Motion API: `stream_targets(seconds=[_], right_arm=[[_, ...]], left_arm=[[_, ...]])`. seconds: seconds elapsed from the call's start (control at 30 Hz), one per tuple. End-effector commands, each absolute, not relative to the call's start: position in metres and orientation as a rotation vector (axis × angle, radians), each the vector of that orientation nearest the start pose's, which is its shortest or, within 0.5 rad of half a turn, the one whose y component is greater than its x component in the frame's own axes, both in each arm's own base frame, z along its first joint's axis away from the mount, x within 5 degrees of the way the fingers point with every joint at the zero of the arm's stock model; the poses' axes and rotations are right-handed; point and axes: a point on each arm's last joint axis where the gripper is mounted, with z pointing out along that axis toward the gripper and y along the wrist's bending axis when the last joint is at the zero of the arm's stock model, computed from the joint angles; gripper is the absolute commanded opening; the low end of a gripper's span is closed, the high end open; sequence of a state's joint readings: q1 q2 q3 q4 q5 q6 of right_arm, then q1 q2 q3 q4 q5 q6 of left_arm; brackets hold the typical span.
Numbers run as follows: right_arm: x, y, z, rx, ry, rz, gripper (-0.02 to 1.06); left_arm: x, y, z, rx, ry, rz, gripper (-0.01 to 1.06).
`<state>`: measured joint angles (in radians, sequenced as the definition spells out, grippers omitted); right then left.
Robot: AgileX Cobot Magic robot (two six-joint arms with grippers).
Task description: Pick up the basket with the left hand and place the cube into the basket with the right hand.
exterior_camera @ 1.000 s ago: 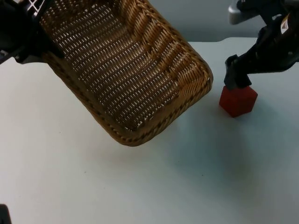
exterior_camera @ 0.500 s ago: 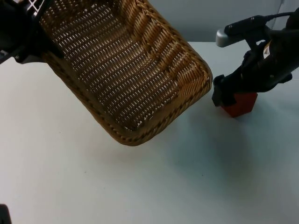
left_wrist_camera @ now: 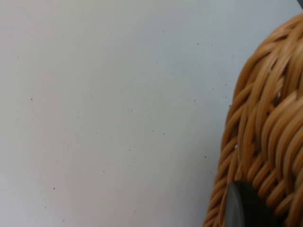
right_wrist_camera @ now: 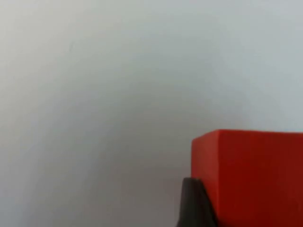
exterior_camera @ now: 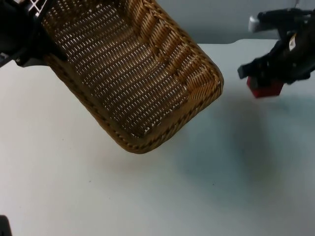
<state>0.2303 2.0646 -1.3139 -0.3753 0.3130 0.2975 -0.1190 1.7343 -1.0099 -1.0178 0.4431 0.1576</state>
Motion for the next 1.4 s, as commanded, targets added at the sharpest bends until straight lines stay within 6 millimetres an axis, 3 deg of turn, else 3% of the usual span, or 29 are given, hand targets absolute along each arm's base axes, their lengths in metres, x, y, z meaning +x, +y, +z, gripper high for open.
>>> stream_targets(seconds=[0.0,0.07,0.1,0.13,0.17,0.2,0.3,0.37,0.4,0.53,0.73,0.9,1.17,1.37], right_arm=[[0.430,0.090,0.200,-0.319,2.368,-0.103,0.00],[0.428,0.097,0.231,-0.300,2.314,-0.082,0.00],[0.428,0.097,0.231,-0.300,2.314,-0.082,0.00],[0.423,0.110,0.261,-0.275,2.257,-0.022,0.00],[0.418,0.118,0.275,-0.257,2.236,0.027,0.00],[0.418,0.118,0.275,-0.257,2.236,0.027,0.00],[0.393,0.151,0.304,-0.416,2.180,0.114,0.00],[0.385,0.162,0.307,-0.486,2.180,0.142,0.00],[0.375,0.177,0.309,-0.569,2.190,0.179,0.00],[0.343,0.220,0.294,-0.866,2.260,0.283,0.00],[0.330,0.242,0.279,-0.970,2.312,0.300,0.00],[0.316,0.268,0.253,-1.098,2.374,0.323,0.00],[0.314,0.281,0.220,-1.184,2.437,0.308,0.03],[0.316,0.283,0.205,-1.199,2.473,0.298,0.19]], left_arm=[[0.346,-0.076,0.206,-0.730,2.435,-0.869,0.00],[0.346,-0.076,0.206,-0.730,2.435,-0.869,0.00],[0.346,-0.076,0.206,-0.730,2.435,-0.869,0.00],[0.346,-0.076,0.206,-0.727,2.436,-0.869,0.00],[0.346,-0.076,0.206,-0.727,2.436,-0.869,0.00],[0.346,-0.076,0.206,-0.727,2.436,-0.869,0.00],[0.346,-0.076,0.206,-0.727,2.436,-0.869,0.00],[0.346,-0.076,0.206,-0.727,2.436,-0.869,0.00],[0.346,-0.076,0.206,-0.727,2.436,-0.869,0.00],[0.346,-0.076,0.206,-0.727,2.436,-0.869,0.00],[0.346,-0.076,0.206,-0.727,2.436,-0.869,0.00],[0.346,-0.076,0.206,-0.727,2.436,-0.869,0.00],[0.346,-0.076,0.206,-0.727,2.436,-0.869,0.00],[0.346,-0.076,0.206,-0.727,2.436,-0.869,0.00]])
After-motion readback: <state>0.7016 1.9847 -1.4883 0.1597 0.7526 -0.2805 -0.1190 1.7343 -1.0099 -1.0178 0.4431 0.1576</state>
